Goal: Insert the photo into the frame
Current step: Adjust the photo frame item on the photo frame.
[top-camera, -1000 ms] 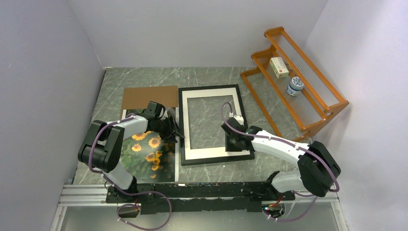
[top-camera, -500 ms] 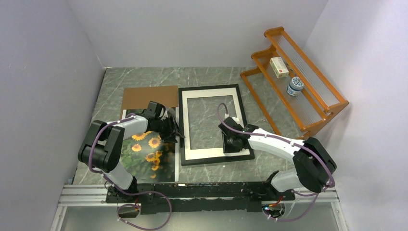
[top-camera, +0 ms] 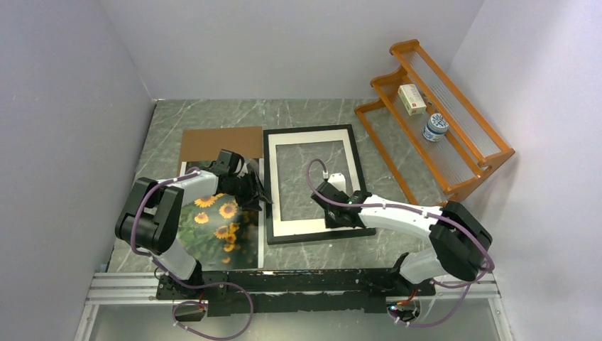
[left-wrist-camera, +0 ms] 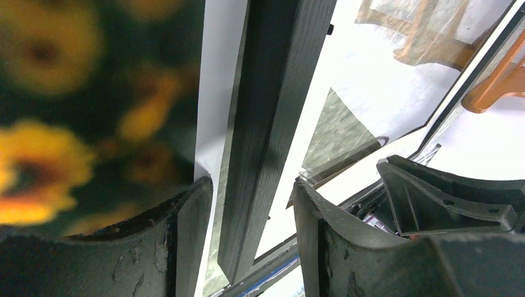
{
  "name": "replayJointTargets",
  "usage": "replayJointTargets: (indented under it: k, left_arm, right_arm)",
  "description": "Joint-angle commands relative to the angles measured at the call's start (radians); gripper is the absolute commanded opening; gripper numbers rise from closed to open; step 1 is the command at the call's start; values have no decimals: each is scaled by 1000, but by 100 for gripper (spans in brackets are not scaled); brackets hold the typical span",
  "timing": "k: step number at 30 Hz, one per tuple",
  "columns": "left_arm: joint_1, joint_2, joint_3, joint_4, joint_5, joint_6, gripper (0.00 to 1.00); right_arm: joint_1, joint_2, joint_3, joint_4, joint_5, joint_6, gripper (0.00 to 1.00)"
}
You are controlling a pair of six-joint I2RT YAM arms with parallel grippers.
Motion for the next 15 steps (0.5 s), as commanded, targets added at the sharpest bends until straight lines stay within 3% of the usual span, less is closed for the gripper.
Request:
replayJointTargets:
  k: [1, 8, 15]
  left_arm:
    - [-5, -4, 9, -9, -28, 23, 57]
    - [-5, -8, 6, -6, -25, 20, 57]
    - [-7, -5, -6, 4, -24, 17, 57]
  right_arm:
    - [25, -24, 50, -29, 50, 30, 29]
    - [25, -54, 113, -190, 29, 62, 34]
    - [25, -29, 83, -209, -48, 97, 35]
